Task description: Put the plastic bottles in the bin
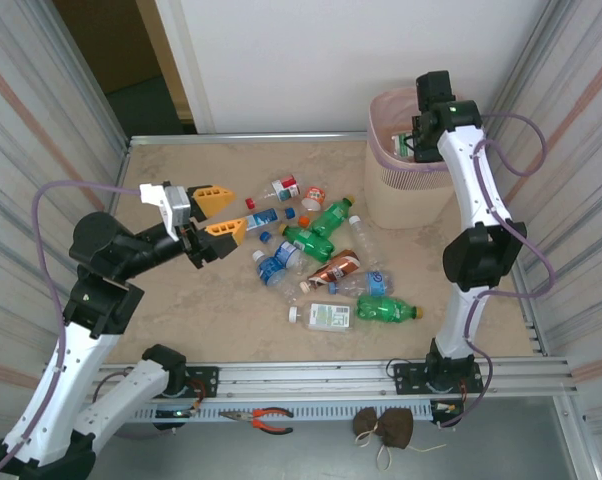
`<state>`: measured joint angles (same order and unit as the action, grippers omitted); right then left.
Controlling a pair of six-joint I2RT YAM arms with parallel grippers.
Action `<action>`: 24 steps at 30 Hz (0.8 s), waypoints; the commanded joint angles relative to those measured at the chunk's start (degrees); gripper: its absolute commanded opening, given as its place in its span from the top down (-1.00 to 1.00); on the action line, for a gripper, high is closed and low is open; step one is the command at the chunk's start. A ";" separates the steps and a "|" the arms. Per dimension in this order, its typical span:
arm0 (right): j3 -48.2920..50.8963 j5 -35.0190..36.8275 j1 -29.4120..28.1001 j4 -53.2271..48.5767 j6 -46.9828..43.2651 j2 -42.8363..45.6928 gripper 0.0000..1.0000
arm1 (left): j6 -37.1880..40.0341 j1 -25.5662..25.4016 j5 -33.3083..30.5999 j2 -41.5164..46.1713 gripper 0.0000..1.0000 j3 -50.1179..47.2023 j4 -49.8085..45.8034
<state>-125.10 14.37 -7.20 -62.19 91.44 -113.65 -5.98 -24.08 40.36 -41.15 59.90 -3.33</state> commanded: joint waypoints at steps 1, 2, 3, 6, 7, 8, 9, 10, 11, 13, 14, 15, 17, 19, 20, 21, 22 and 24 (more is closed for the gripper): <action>-1.56 -1.61 0.66 -3.58 3.54 -2.55 0.36 | 0.76 0.01 -1.02 1.14 -0.14 -0.49 -0.90; -1.36 -1.83 0.69 -3.87 3.72 -3.00 0.36 | 0.87 0.00 -1.14 1.31 -0.15 -0.59 -1.12; -1.12 -2.09 0.63 -4.15 3.95 -3.53 0.36 | 0.92 -0.01 -1.36 1.46 -0.15 -0.73 -1.20; -0.10 -2.85 0.62 -4.52 4.70 -4.69 0.35 | 1.03 -0.01 -1.91 1.90 -0.15 -1.10 -1.19; 0.36 -2.95 0.69 -4.60 5.09 -4.95 0.35 | 1.06 -0.01 -1.95 1.86 -0.15 -1.22 -1.19; 0.95 -3.10 0.68 -4.69 5.40 -5.06 0.34 | 1.02 -0.01 -1.95 1.87 -0.15 -1.23 -1.17; 1.45 -3.33 0.74 -4.77 5.82 -5.33 0.32 | 1.10 -0.01 -1.96 1.86 -0.15 -1.21 -1.32; 2.03 -3.67 0.84 -4.78 6.11 -5.54 0.29 | 1.18 -0.01 -2.03 1.86 -0.15 -1.19 -1.41; 2.33 -4.05 0.90 -4.78 6.42 -5.66 0.27 | 1.27 -0.05 -2.12 1.94 -0.15 -1.19 -1.54; 2.75 -4.65 1.06 -4.87 6.94 -6.02 0.18 | 1.24 -0.01 -2.35 2.03 -0.16 -1.36 -1.51; 2.84 -4.79 1.18 -4.91 7.16 -6.06 0.14 | 1.36 -0.01 -2.50 2.09 -0.16 -1.38 -1.57; 2.84 -4.79 1.22 -5.08 7.31 -6.13 0.08 | 1.40 -0.01 -2.54 2.08 -0.16 -1.38 -1.63; 2.80 -4.75 1.32 -5.22 7.52 -6.02 -0.06 | 1.49 -0.01 -2.61 2.10 -0.16 -1.41 -1.84; 2.67 -4.48 1.31 -5.33 7.64 -5.72 -0.22 | 1.54 -0.01 -2.74 2.12 -0.16 -1.42 -1.85; 2.54 -4.29 1.31 -5.31 7.57 -5.46 -0.31 | 1.57 -0.01 -2.79 2.13 -0.16 -1.37 -1.78; 2.49 -4.20 1.40 -5.31 7.59 -5.16 -0.39 | 1.58 -0.01 -2.83 2.17 -0.16 -1.37 -1.81; 2.41 -4.01 1.32 -5.31 7.54 -4.88 -0.42 | 1.58 -0.02 -2.91 2.12 -0.17 -1.36 -1.85; 2.23 -3.84 1.51 -5.31 7.52 -4.09 -0.51 | 1.62 -0.01 -2.98 2.13 -0.16 -1.38 -1.85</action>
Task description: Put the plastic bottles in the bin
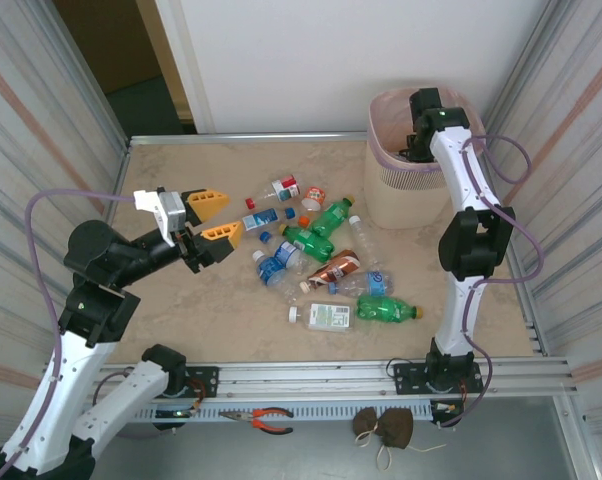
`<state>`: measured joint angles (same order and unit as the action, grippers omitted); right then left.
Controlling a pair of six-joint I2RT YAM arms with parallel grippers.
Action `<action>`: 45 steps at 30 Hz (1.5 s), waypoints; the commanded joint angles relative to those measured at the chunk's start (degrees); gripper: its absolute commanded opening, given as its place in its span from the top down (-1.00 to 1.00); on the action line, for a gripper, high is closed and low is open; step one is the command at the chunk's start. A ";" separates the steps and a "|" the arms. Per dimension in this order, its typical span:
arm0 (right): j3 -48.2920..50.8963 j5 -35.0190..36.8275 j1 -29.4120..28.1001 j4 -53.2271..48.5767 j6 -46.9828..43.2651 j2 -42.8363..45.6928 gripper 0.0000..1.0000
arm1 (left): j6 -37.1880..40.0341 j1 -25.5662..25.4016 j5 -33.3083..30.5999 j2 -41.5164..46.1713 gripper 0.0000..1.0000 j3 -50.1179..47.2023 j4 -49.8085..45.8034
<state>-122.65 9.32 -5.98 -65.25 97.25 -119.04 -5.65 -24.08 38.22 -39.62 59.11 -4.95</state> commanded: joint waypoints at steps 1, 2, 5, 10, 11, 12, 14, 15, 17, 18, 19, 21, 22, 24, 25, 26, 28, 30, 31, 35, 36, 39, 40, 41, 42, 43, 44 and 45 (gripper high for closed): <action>-0.22 1.39 0.31 -2.25 1.70 1.75 -0.53 | 1.26 0.00 -0.80 0.55 -0.17 -0.64 -0.23; -0.26 1.60 0.35 -2.25 1.63 2.19 -0.54 | 1.26 -0.01 -0.90 0.52 -0.17 -0.58 -0.14; -0.53 2.24 0.44 -2.07 1.12 3.59 -0.64 | 1.30 -0.01 -1.02 0.33 -0.17 -0.63 -0.06; -0.91 3.19 0.47 -1.69 0.19 6.36 -0.61 | 1.17 -0.03 -1.31 -0.12 -0.17 -0.58 0.06; -0.92 3.32 0.50 -1.19 -0.33 7.05 -0.57 | 1.09 -0.01 -1.46 -0.31 -0.17 -0.51 -0.10; -0.90 3.37 0.46 -0.67 -1.07 7.63 -0.56 | 1.04 -0.01 -1.75 -0.44 -0.17 -0.41 -0.34; -0.69 3.66 0.47 0.96 -2.96 9.10 -0.51 | 1.14 0.00 -2.62 -0.78 -0.17 -0.11 -1.55; -0.45 3.67 0.52 2.43 -4.52 9.84 -0.49 | 1.07 -0.01 -3.23 -1.06 -0.17 0.06 -2.10; 0.10 3.73 0.40 4.97 -7.36 11.42 -0.47 | 0.90 -0.01 -4.76 -1.51 -0.17 0.37 -3.45; 0.41 3.73 0.46 6.28 -9.25 12.18 -0.47 | 0.65 -0.01 -5.49 -1.88 -0.17 0.41 -4.08; 1.03 3.56 0.44 8.16 -11.86 13.13 -0.46 | 0.40 0.00 -6.41 -2.25 -0.17 0.61 -4.91; 2.16 3.51 0.43 11.14 -15.98 14.81 -0.46 | -0.74 -0.01 -8.39 -3.04 -0.17 0.51 -6.00; 2.92 3.21 0.41 13.15 -18.48 15.84 -0.46 | -1.49 -0.01 -9.35 -3.58 -0.17 0.43 -6.37; 5.21 1.98 0.44 18.43 -24.62 18.12 -0.43 | -2.54 -0.01 -10.72 -4.80 -0.17 0.49 -7.42; 6.65 0.96 0.43 21.38 -27.44 19.48 -0.42 | -3.41 -0.01 -11.62 -5.55 -0.17 0.73 -8.19; 8.31 -0.22 0.44 24.32 -31.31 20.89 -0.40 | -3.97 -0.01 -12.34 -6.43 -0.17 0.95 -8.92; 11.55 -2.41 0.27 30.07 -36.10 23.61 -0.36 | -4.86 -0.01 -13.67 -8.16 -0.15 1.64 -10.76; 14.49 -3.64 0.09 34.08 -38.62 26.32 -0.32 | -5.79 0.00 -15.48 -9.79 -0.14 2.44 -13.01; 14.81 -3.87 0.01 35.01 -39.90 27.58 -0.31 | -6.32 0.04 -16.85 -10.64 -0.14 2.81 -14.21; 17.33 -2.59 -0.93 34.49 -45.10 31.42 -0.29 | -9.04 0.63 -20.11 -14.02 -0.14 3.58 -17.90; 17.64 -2.27 -1.05 34.19 -45.85 32.26 -0.29 | -10.00 0.90 -20.55 -14.76 -0.14 3.56 -18.36; 19.71 -0.87 -1.40 33.63 -47.62 35.37 -0.30 | -14.25 1.54 -22.57 -16.94 -0.16 2.98 -19.21; 20.57 -0.57 -1.49 33.44 -48.00 36.54 -0.30 | -15.74 1.86 -22.89 -17.62 -0.16 2.50 -19.31; 21.49 -0.28 -1.50 33.48 -48.28 37.54 -0.30 | -16.93 2.17 -23.46 -18.21 -0.16 2.07 -19.39; 22.66 0.03 -1.57 33.57 -48.55 38.65 -0.30 | -18.92 2.48 -24.52 -18.71 -0.17 1.49 -19.44; 23.76 0.24 -1.58 33.53 -48.71 39.70 -0.30 | -20.92 2.76 -25.93 -19.20 -0.17 0.88 -19.57; 24.70 0.43 -1.58 33.51 -48.84 40.67 -0.30 | -22.68 3.15 -27.16 -19.53 -0.17 0.34 -19.66; 25.68 0.56 -1.67 33.51 -48.97 41.62 -0.30 | -24.94 3.61 -28.62 -20.03 -0.17 -0.22 -19.81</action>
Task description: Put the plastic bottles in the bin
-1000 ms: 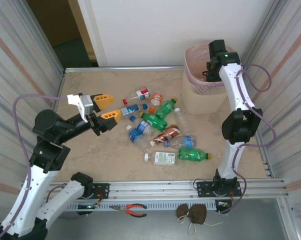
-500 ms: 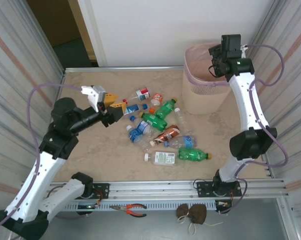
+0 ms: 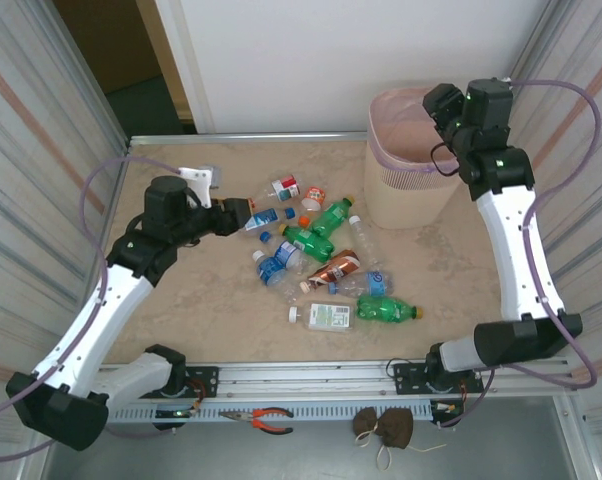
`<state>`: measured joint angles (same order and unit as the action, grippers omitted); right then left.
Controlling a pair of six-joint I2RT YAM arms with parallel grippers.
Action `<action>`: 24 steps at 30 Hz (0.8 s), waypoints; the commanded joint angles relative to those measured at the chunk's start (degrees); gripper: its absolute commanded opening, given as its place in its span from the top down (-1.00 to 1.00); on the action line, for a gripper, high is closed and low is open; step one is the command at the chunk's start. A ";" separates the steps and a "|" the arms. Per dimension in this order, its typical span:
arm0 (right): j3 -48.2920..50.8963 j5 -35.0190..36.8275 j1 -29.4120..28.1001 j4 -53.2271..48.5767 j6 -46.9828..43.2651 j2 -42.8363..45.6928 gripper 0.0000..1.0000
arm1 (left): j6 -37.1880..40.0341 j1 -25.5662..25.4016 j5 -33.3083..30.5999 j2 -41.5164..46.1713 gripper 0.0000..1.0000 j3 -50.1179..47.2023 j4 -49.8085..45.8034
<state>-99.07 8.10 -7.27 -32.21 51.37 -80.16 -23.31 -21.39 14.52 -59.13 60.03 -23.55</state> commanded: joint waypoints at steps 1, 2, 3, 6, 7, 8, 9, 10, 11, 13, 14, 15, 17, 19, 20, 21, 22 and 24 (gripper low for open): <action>3.10 1.96 -0.37 0.40 -3.23 3.67 -0.30 | -9.57 1.42 -5.90 -0.96 -0.15 -1.61 -1.53; 3.89 2.14 -0.38 0.37 -3.25 4.47 -0.30 | -11.47 2.06 -6.24 -1.45 -0.14 -2.04 -1.67; 4.78 2.36 -0.42 0.39 -3.33 5.25 -0.30 | -13.59 2.54 -6.44 -2.07 -0.13 -2.55 -1.91; 7.00 2.95 -0.38 0.36 -3.45 7.15 -0.30 | -19.81 3.79 -6.39 -3.91 -0.11 -4.22 -2.56; 7.70 3.14 -0.38 0.30 -3.41 7.58 -0.31 | -21.03 4.09 -5.64 -4.55 -0.11 -4.91 -2.31; 8.33 3.31 -0.38 0.29 -3.39 7.97 -0.31 | -22.27 4.40 -4.63 -5.30 -0.11 -5.67 -1.91; 8.80 3.39 -0.38 0.21 -3.39 8.33 -0.31 | -23.40 4.55 -3.84 -6.07 -0.10 -6.48 -1.26; 9.34 3.49 -0.38 0.21 -3.39 8.64 -0.31 | -24.12 4.60 -3.14 -6.64 -0.10 -7.24 -0.65; 9.71 3.55 -0.38 0.05 -3.45 8.91 -0.31 | -25.00 4.62 -2.41 -7.30 -0.09 -8.10 0.10; 10.33 3.50 -0.38 -0.05 -3.34 9.27 -0.31 | -26.29 4.73 -1.05 -8.58 -0.09 -9.76 1.70; 10.62 3.59 -0.38 -0.13 -3.34 9.38 -0.31 | -27.04 4.71 -0.24 -9.34 -0.09 -10.62 2.68; 10.81 3.55 -0.36 -0.25 -3.26 9.52 -0.31 | -27.65 4.70 0.67 -10.17 -0.09 -11.37 3.71; 11.00 3.50 -0.37 -0.32 -3.19 9.74 -0.31 | -28.60 4.86 1.99 -11.85 -0.08 -12.54 5.29; 11.26 3.49 -0.38 -0.44 -3.10 9.77 -0.31 | -29.15 4.90 3.48 -13.87 -0.07 -13.32 7.05; 11.33 3.50 -0.37 -0.49 -3.07 9.97 -0.31 | -29.41 4.96 4.21 -15.17 -0.06 -13.48 7.59; 11.29 3.50 -0.38 -0.60 -3.06 9.94 -0.31 | -29.51 5.05 5.17 -16.47 -0.05 -13.54 8.30; 11.29 3.50 -0.38 -0.70 -3.04 9.92 -0.31 | -29.13 5.06 6.28 -17.73 -0.05 -13.53 9.03; 11.31 3.59 -0.39 -0.82 -3.05 10.06 -0.31 | -28.03 5.29 8.39 -20.45 -0.05 -13.12 10.05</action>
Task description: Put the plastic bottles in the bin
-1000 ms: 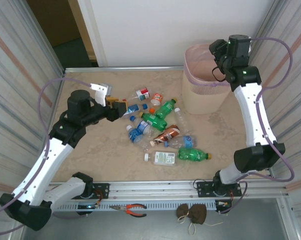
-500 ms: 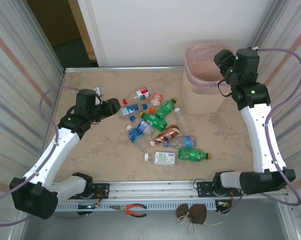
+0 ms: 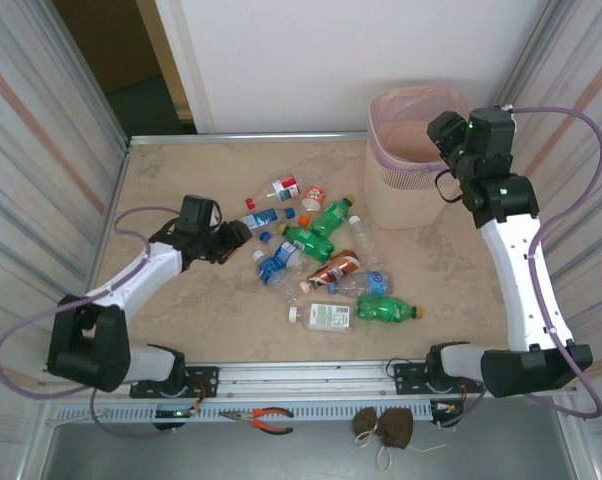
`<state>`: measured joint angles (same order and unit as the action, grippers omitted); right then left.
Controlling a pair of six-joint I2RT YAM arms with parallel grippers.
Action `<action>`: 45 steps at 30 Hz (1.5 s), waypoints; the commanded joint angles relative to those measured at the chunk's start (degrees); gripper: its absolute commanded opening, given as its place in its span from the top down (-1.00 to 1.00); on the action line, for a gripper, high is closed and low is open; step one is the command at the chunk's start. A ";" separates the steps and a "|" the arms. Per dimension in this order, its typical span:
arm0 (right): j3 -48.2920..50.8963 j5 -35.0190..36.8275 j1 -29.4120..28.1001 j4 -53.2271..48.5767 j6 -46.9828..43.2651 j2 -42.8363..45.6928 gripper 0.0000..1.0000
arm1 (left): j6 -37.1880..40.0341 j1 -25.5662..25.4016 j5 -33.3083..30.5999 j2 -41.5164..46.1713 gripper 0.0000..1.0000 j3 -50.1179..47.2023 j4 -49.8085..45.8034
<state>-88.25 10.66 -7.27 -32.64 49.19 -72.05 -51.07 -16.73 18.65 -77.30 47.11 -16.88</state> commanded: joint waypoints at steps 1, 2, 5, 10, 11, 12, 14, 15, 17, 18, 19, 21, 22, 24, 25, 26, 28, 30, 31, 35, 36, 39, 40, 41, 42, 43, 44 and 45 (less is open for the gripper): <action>0.50 1.05 -0.38 -0.40 -0.85 1.96 -0.31 | 0.07 0.61 4.85 -3.80 -0.04 0.07 3.73; 0.57 1.20 -0.38 -0.49 -0.84 2.05 -0.31 | 0.31 0.58 5.45 -5.29 -0.03 0.27 4.27; 0.73 1.37 -0.38 -0.50 -0.72 2.25 -0.31 | 0.48 0.68 7.65 -9.10 0.05 0.31 6.94; 0.75 2.07 -0.37 -0.80 -0.76 2.69 -0.31 | 0.80 0.74 8.19 -13.61 0.10 1.30 7.44; 0.81 2.24 -0.28 -0.89 -0.74 2.74 -0.31 | 0.54 0.74 8.52 -14.40 0.10 1.46 7.74; 0.80 2.34 -0.29 -0.93 -0.84 2.86 -0.32 | 0.41 0.74 8.86 -15.07 0.10 1.43 7.99; 0.82 2.52 -0.29 -1.02 -0.79 2.97 -0.32 | -0.09 0.75 9.46 -16.22 0.10 1.46 8.68; 0.80 2.53 -0.32 -1.02 -0.81 2.90 -0.32 | -0.39 0.73 9.62 -16.67 0.09 1.43 8.90; 0.66 2.62 -0.29 -1.02 -0.81 2.93 -0.32 | -1.07 0.76 10.18 -17.55 0.09 1.21 9.93; 0.65 2.60 -0.29 -1.08 -0.80 2.90 -0.32 | -1.30 0.79 10.42 -17.86 0.09 1.18 10.41; 0.54 2.70 -0.30 -1.15 -0.83 2.91 -0.32 | -1.53 0.78 10.62 -18.21 0.10 1.14 10.79; 0.46 2.79 -0.31 -1.28 -0.82 3.03 -0.32 | -1.75 0.74 10.86 -18.63 0.11 1.14 11.15; 0.46 2.88 -0.29 -1.37 -0.85 3.01 -0.32 | -1.76 0.74 11.01 -18.75 0.13 1.23 11.33; 0.46 3.10 -0.29 -1.46 -0.80 3.23 -0.32 | -1.63 0.69 10.99 -18.78 0.20 1.41 11.40; 0.47 3.21 -0.30 -1.53 -0.82 3.27 -0.32 | -1.57 0.71 10.73 -18.78 0.23 1.46 11.19; 0.44 3.32 -0.32 -1.63 -0.80 3.33 -0.32 | -1.49 0.71 10.62 -18.79 0.26 1.44 11.10; 0.46 3.45 -0.34 -1.64 -0.80 3.52 -0.32 | -1.57 0.76 10.67 -18.67 0.30 1.46 11.15; 0.47 3.58 -0.29 -1.72 -0.78 3.67 -0.31 | -1.58 0.77 10.70 -18.35 0.35 1.40 11.02; 0.47 3.58 -0.31 -1.73 -0.79 3.76 -0.31 | -1.55 0.74 10.70 -17.99 0.37 1.27 11.02; 0.18 3.40 -0.29 -1.63 -0.75 4.01 -0.31 | -1.45 1.01 10.58 -16.17 0.41 1.02 10.65; 0.17 3.32 -0.29 -1.66 -0.72 4.07 -0.31 | -1.36 1.17 10.62 -15.44 0.41 0.84 10.44; 0.09 2.82 -0.37 -1.37 -0.75 4.39 -0.30 | -0.68 1.70 10.26 -12.53 0.43 0.55 9.16; 0.10 2.58 -0.37 -1.22 -0.85 4.48 -0.30 | -0.25 1.96 10.05 -11.29 0.43 0.54 8.65; 0.18 2.38 -0.38 -1.16 -1.06 4.64 -0.30 | 0.22 2.23 10.00 -10.18 0.43 0.58 8.05; 0.42 2.03 -0.38 -0.71 -1.52 4.72 -0.30 | 0.95 2.47 9.94 -8.77 0.43 0.47 7.47; 0.84 1.47 -0.38 -0.16 -2.24 4.82 -0.30 | 1.66 2.74 9.93 -7.22 0.43 0.44 7.08; 1.13 0.92 -0.38 0.36 -2.86 5.00 -0.30 | 2.41 2.98 9.81 -5.88 0.44 0.38 6.67; 1.60 -0.09 -0.41 1.10 -3.67 5.26 -0.31 | 3.28 3.19 9.48 -4.33 0.45 0.39 6.08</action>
<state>-87.70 11.90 -7.27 -33.26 48.40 -68.60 -51.00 -14.22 28.49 -86.00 47.33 -8.32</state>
